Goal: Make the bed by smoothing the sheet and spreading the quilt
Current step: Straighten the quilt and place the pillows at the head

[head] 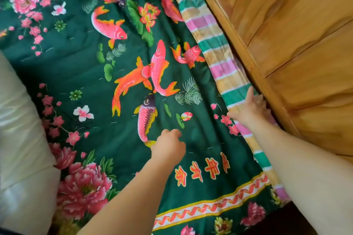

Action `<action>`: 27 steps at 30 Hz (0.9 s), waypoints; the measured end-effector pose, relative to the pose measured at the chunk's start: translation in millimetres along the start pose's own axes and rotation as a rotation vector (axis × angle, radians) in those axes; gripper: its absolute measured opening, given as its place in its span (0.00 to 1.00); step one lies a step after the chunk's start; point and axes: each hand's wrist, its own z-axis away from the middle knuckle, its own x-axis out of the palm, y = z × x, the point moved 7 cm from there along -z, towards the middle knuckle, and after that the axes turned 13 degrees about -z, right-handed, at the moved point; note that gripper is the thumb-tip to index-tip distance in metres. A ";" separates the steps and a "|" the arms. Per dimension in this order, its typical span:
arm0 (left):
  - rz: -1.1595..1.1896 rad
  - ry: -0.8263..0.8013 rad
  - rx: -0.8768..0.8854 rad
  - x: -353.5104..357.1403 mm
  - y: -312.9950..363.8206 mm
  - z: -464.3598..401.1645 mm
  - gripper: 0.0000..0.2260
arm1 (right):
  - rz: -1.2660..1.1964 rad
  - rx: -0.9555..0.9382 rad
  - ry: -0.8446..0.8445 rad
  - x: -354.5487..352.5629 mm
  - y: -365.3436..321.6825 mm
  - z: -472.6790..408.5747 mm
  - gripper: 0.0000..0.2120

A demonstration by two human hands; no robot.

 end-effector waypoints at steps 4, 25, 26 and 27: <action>0.003 -0.065 0.043 17.4 6.6 -11.0 0.21 | 0.058 -0.112 0.116 -7.2 -6.7 -1.1 0.55; -0.216 -0.465 0.212 84.3 -21.7 56.2 0.40 | 0.538 -0.424 0.132 -53.6 -29.6 94.3 0.20; -0.214 -0.468 0.218 87.5 -21.2 61.0 0.40 | 0.563 -0.405 0.140 -60.6 -29.2 97.6 0.20; -0.208 -0.471 0.219 89.8 -19.9 65.7 0.40 | 0.591 -0.391 0.146 -66.1 -28.1 101.7 0.20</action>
